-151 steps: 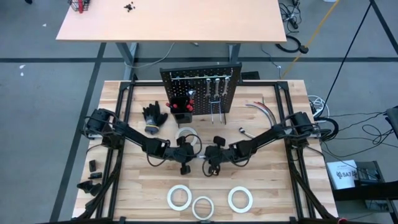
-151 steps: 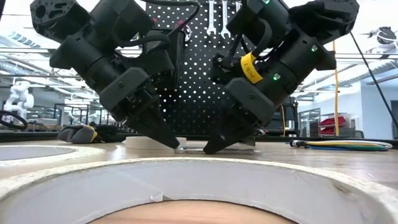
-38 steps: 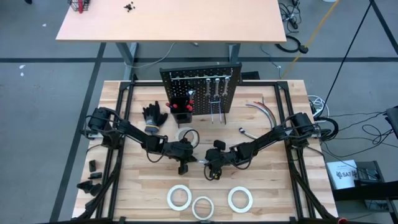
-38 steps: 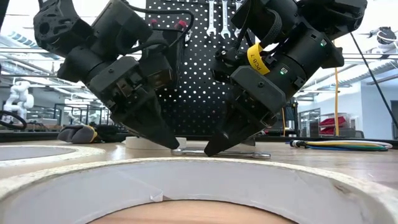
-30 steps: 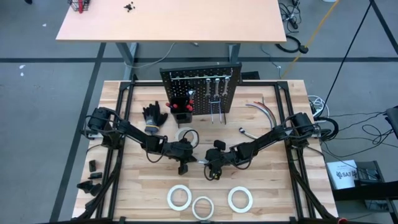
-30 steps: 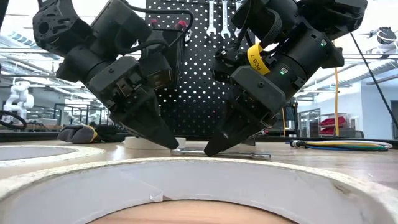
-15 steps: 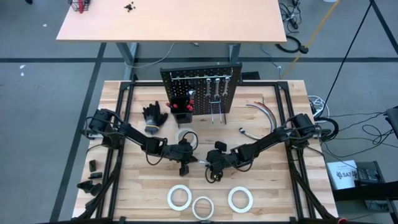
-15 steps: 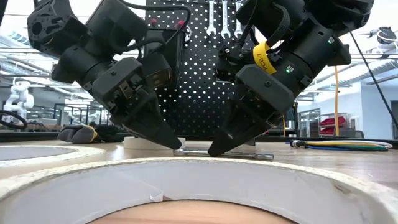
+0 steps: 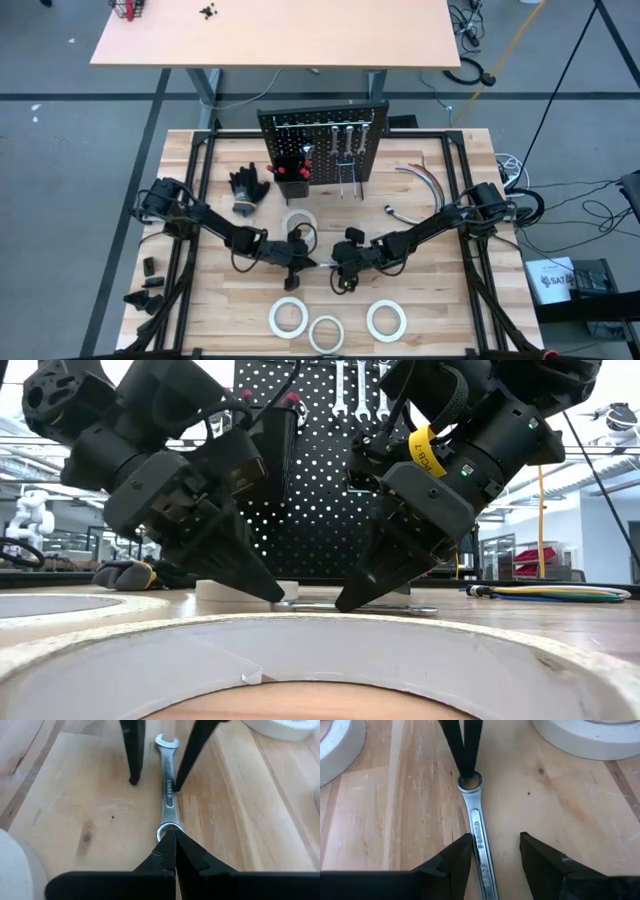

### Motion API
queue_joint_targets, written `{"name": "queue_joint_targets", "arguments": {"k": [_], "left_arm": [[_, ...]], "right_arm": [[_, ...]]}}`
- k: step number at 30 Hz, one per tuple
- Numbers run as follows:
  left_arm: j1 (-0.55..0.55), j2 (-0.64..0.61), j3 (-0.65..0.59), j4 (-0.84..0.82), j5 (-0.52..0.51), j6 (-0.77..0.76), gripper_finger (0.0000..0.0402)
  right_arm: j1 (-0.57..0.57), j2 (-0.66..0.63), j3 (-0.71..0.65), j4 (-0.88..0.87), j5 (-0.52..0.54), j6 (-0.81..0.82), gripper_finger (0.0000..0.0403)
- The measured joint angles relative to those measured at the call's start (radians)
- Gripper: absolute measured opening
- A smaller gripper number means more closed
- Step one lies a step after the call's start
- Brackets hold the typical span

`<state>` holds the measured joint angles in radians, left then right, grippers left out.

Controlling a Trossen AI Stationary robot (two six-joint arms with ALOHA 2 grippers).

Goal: Hang tools onto peg board
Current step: Hang the silver wrench on the peg board

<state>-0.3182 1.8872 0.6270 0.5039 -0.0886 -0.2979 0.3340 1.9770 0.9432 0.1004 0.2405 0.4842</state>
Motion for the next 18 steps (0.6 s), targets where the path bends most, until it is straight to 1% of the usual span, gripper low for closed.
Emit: {"name": "queue_joint_targets", "arguments": {"k": [3, 18], "left_arm": [[-0.001, -0.022, 0.006, -0.061, -0.002, 0.028, 0.0], [0.003, -0.06, 0.086, -0.292, -0.016, -0.006, 0.0]], "right_arm": [[0.001, 0.0, 0.0, 0.0, 0.0, 0.002, 0.016], [0.002, 0.0, 0.0, 0.0, -0.001, -0.005, 0.016]]}}
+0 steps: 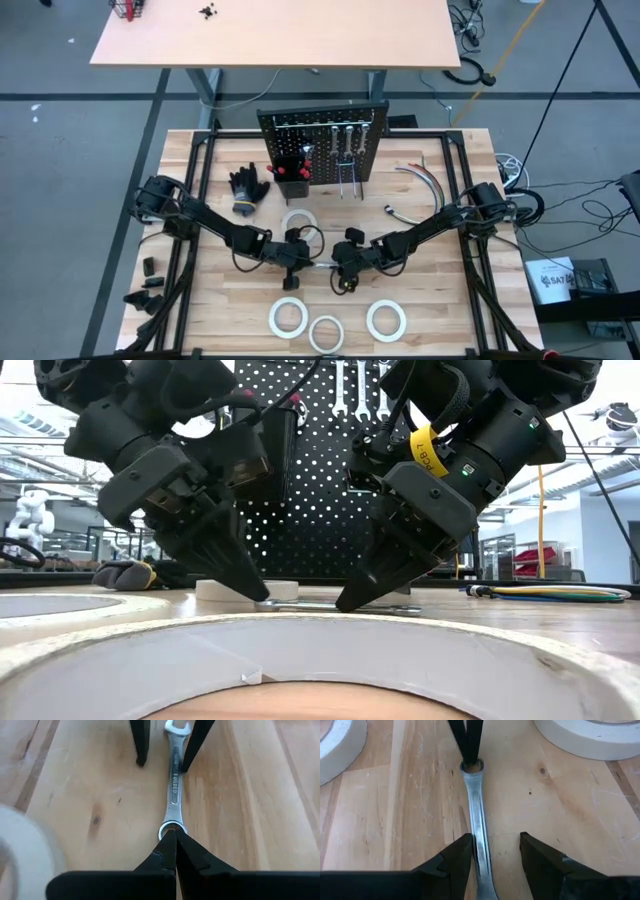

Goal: Hang tools onto peg board
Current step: Hang the silver wrench on the peg board

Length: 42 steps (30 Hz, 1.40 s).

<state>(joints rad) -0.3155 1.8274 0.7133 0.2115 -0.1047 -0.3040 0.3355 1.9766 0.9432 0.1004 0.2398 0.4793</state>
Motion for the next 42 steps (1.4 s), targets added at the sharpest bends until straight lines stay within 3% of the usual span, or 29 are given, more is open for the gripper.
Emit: {"name": "queue_joint_targets", "arguments": {"k": [10, 33, 42], "left_arm": [[0.03, -0.106, 0.018, -0.083, -0.048, 0.091, 0.0], [0.018, -0.059, 0.001, -0.108, -0.011, 0.023, 0.0], [0.012, -0.021, 0.0, -0.032, 0.0, -0.013, 0.0]], "right_arm": [[0.0, 0.0, 0.0, 0.003, 0.0, -0.001, 0.016], [0.005, -0.004, -0.003, 0.019, -0.001, 0.006, 0.016], [0.035, -0.026, -0.005, 0.062, -0.023, -0.11, 0.016]]}}
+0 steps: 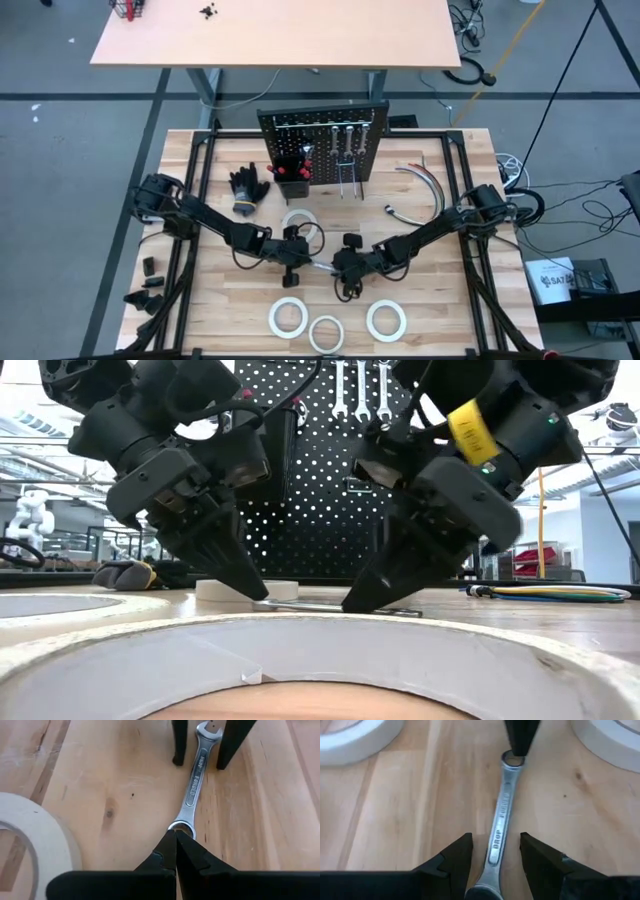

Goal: Hang tools onto peg board
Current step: Hang the silver wrench on the peg board

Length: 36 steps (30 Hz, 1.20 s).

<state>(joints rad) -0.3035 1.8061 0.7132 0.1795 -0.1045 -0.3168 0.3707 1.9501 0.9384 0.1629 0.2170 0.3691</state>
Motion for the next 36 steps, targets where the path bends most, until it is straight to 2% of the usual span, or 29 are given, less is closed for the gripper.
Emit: {"name": "queue_joint_targets", "arguments": {"k": [5, 11, 15, 23, 30, 36], "left_arm": [[0.0, 0.012, 0.0, 0.031, 0.007, -0.019, 0.0], [0.0, 0.02, -0.006, 0.096, 0.029, -0.019, 0.0], [0.001, 0.023, -0.008, 0.167, 0.066, -0.019, 0.0], [0.0, 0.019, -0.012, 0.289, 0.126, -0.019, 0.0], [0.001, -0.019, -0.008, 0.334, 0.103, -0.019, 0.0], [0.0, -0.019, -0.008, 0.272, 0.102, 0.01, 0.0017]], "right_arm": [[0.026, -0.007, 0.001, -0.021, 0.027, -0.06, 0.016], [0.075, -0.012, 0.006, -0.146, 0.112, -0.069, 0.0149], [0.089, -0.013, 0.006, -0.171, 0.12, -0.064, 0.0116], [0.09, -0.004, 0.006, -0.175, 0.119, -0.01, 0.0019], [0.092, -0.002, 0.006, -0.171, 0.13, 0.009, 0.0022], [0.088, -0.002, 0.005, -0.164, 0.129, 0.01, 0.0022]]}}
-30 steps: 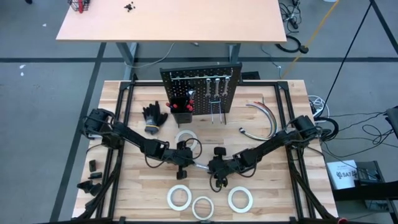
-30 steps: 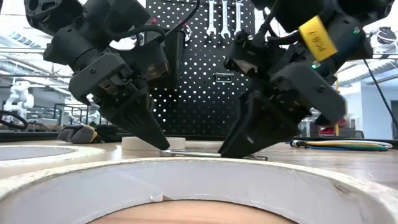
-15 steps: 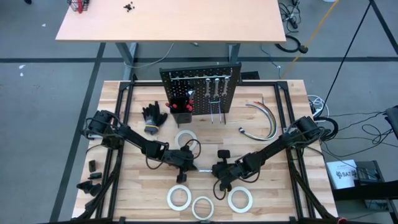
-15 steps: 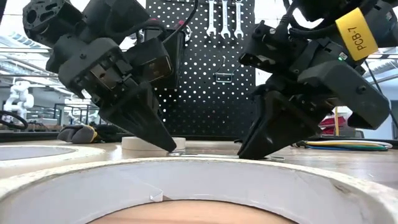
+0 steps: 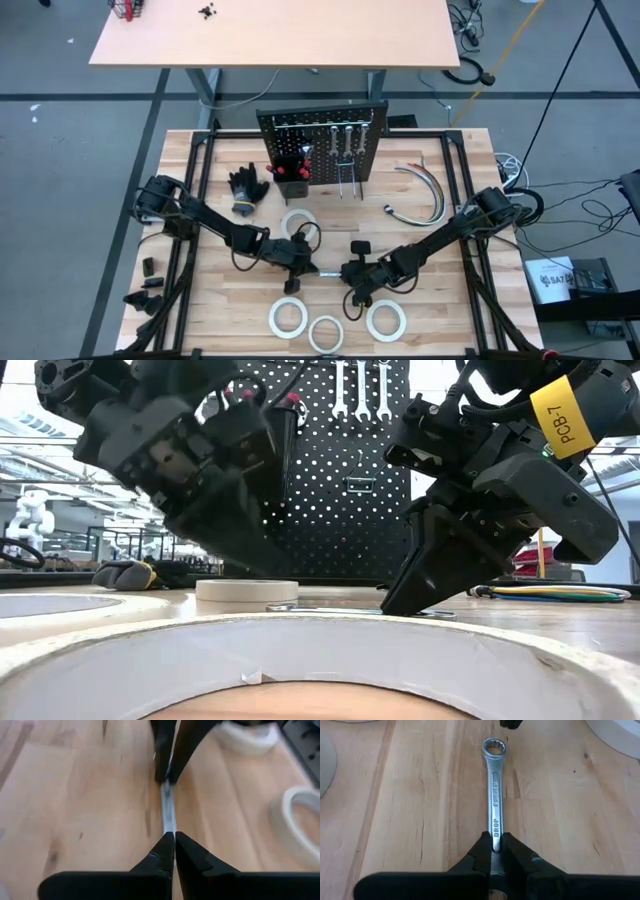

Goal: Hang tools onto peg board
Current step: Hang the silver wrench on the peg board

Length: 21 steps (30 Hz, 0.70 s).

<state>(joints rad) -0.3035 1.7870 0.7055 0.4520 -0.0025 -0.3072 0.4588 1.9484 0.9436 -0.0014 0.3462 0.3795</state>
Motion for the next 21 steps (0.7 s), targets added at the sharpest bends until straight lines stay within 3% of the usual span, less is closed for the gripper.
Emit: {"name": "queue_joint_targets", "arguments": {"k": [21], "left_arm": [[-0.001, 0.032, 0.005, -0.07, -0.003, 0.0, 0.002]], "right_arm": [[-0.032, 0.003, -0.002, 0.033, 0.013, -0.003, 0.0022]]}}
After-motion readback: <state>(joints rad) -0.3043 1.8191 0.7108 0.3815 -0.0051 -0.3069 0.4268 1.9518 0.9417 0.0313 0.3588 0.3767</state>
